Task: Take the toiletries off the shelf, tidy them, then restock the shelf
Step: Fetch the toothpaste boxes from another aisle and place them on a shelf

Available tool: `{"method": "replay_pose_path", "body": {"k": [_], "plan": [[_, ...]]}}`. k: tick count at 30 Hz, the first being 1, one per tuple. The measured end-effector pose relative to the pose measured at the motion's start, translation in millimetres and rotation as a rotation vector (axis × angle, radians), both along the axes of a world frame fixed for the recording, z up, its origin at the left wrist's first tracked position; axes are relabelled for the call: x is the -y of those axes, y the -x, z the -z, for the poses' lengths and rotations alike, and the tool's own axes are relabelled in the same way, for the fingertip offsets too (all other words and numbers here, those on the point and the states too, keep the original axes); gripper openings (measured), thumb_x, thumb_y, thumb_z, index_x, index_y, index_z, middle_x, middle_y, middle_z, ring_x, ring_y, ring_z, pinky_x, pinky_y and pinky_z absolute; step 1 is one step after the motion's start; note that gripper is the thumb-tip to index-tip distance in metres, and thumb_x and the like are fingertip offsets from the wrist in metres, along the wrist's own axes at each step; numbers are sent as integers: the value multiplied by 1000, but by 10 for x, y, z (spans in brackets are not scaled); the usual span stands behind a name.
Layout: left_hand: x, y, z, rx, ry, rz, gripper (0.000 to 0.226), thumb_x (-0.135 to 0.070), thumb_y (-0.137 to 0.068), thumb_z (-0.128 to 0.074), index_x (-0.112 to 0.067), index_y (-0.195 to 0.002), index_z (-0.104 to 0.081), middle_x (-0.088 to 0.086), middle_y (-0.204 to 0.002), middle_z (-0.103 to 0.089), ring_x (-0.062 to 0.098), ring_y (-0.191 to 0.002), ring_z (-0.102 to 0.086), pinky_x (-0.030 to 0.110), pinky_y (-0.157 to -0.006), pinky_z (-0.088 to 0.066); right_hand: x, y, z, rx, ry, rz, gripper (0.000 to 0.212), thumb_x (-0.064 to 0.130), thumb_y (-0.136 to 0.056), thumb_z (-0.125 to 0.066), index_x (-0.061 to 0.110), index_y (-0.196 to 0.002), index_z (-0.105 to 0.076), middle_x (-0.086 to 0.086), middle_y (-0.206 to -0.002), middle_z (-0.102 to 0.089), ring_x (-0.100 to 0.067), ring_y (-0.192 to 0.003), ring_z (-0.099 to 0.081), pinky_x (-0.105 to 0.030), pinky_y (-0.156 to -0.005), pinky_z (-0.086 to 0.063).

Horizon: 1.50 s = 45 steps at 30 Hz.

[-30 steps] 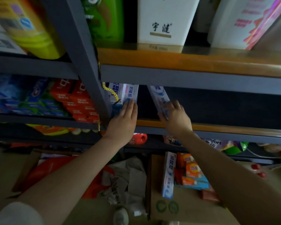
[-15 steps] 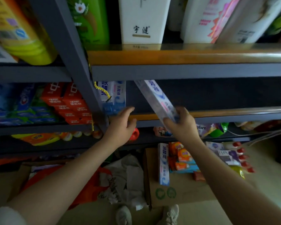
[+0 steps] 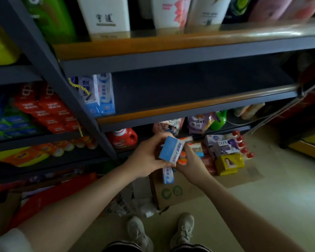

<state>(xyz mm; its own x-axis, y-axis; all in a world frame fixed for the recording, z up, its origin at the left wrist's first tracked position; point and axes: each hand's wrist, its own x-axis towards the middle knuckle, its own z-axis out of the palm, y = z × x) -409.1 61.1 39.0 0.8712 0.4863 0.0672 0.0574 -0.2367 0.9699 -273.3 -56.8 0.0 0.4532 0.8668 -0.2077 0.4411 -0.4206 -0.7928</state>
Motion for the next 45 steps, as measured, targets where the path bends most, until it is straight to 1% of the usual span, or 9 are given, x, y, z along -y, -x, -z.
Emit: {"method": "replay_pose_path", "body": {"k": [5,10,13,20,25,27,33,39,45], "plan": [[91,-127,11,9,59,-54,68,-11,-58,-84,-39,-110,-50,-18,-110,-61,-4,-104,-58,16,-85,-47,165,-201,-35,24,20,-86,61,37,-80,-69,18,-131,-42,0,-124,-54,-17,-115,-49,-35,-88,-46],[233,-266,177,28,660,-317,34,-12,-74,-66,-21,-105,-55,1,-105,-67,13,-95,-66,28,-75,-56,429,-391,-56,-16,17,-129,48,41,-73,-75,18,-102,-44,-1,-99,-60,-15,-81,-59,-23,-60,-44],[448,-418,342,-99,744,-443,15,-15,-90,-56,-23,-103,-56,8,-109,-65,16,-91,-67,30,-70,-57,472,-427,-34,72,19,-115,60,43,-73,-75,19,-117,-43,8,-101,-54,-5,-80,-54,-14,-59,-42],[699,-641,596,-37,1067,-465,21,-19,-97,-42,-23,-116,-51,8,-112,-62,24,-93,-63,43,-82,-51,726,-483,110,213,24,-214,67,36,-88,-60,15,-144,-29,-5,-134,-41,-23,-114,-50,-37,-83,-50],[921,-586,932,-27,1210,-337,46,-32,-81,-54,-20,-126,-48,4,-101,-66,17,-86,-67,31,-71,-56,834,-414,268,682,-42,-269,59,15,-68,-79,7,-123,-59,-15,-117,-62,-34,-90,-65,-37,-67,-56],[969,-546,1056,15,1251,-362,41,-31,-79,-57,-21,-118,-54,2,-101,-67,15,-86,-68,30,-76,-56,822,-397,336,695,-89,-307,55,15,-65,-78,10,-117,-62,-12,-115,-63,-32,-89,-64,-35,-66,-55],[910,-432,1389,-279,967,-654,18,-20,-88,-63,-30,-102,-55,0,-94,-68,13,-75,-68,28,-61,-54,809,-465,620,281,98,-376,44,26,-83,-62,13,-124,-54,-9,-125,-56,-31,-110,-55,-41,-84,-49],[662,-525,1959,-669,461,-688,36,-31,-79,-72,-27,-106,-47,-1,-107,-61,22,-94,-61,43,-82,-53,645,-685,1014,-37,225,-54,17,10,-87,-58,10,-102,-65,-8,-95,-70,-19,-81,-62,-32,-76,-48],[476,-837,2554,-906,223,-656,42,-35,-77,-67,-18,-111,-49,4,-109,-63,25,-89,-62,35,-74,-52,472,-849,1418,-89,314,-33,13,10,-87,-56,13,-96,-64,0,-84,-65,-14,-75,-59,-25,-72,-47]]}}
